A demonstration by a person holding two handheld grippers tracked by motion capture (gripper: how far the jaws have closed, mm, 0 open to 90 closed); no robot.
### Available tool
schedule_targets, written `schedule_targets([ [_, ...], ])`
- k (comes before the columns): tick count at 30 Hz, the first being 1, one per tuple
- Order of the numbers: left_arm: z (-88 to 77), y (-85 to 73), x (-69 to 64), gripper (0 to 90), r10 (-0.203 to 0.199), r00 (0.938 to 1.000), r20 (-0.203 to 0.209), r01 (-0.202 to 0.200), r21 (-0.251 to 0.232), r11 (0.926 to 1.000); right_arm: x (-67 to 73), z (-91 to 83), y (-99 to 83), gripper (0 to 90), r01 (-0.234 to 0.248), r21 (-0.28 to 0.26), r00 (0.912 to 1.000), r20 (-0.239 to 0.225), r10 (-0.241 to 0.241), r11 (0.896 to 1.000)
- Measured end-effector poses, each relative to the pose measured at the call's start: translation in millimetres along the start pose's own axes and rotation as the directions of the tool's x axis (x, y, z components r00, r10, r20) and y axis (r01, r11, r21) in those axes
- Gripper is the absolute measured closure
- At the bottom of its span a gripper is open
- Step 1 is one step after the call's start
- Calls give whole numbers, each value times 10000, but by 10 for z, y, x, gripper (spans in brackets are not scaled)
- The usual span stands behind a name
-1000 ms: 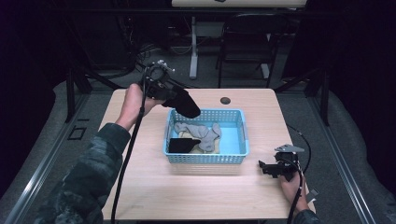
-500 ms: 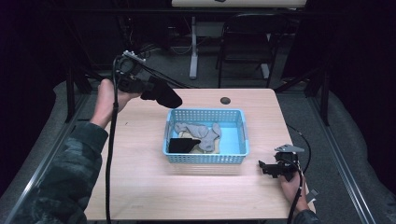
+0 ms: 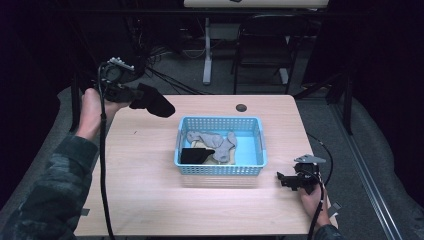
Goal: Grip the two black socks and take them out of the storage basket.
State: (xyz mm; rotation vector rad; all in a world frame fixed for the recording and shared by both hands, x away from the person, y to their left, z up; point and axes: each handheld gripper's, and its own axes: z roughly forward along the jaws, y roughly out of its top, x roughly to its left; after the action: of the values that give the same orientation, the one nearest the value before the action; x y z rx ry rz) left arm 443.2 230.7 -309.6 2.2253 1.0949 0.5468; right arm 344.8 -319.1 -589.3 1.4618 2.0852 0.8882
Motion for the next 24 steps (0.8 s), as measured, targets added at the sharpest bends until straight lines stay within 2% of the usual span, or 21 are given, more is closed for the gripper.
schedule_targets([
  [2,-12,-78,65,827,-176,9998,-49,176,1,9998,1,-2,1,28,-18,32,10000,-11,18,10000],
  [7,0,-177,139,827,-293,9995,-126,295,122,9995,2,-3,1,28,-16,36,10000,-4,16,10000],
  [9,17,-250,194,827,-484,9988,-72,486,159,9987,1,-3,1,28,-6,38,10000,7,6,10000],
  [13,63,-323,214,827,-489,9987,-131,494,411,9979,2,-2,1,28,-16,27,10000,-3,16,10000],
  [16,149,-433,239,827,-721,9974,-57,723,519,9960,-1,-2,1,28,25,33,10000,35,-25,10000],
  [20,245,-532,239,827,-807,9967,13,804,742,9940,-1,-2,1,28,37,39,10000,54,-37,10000],
  [24,424,-714,234,827,-1044,9941,278,1010,1028,9896,1,0,0,28,-5,-4,10000,34,5,10000],
])
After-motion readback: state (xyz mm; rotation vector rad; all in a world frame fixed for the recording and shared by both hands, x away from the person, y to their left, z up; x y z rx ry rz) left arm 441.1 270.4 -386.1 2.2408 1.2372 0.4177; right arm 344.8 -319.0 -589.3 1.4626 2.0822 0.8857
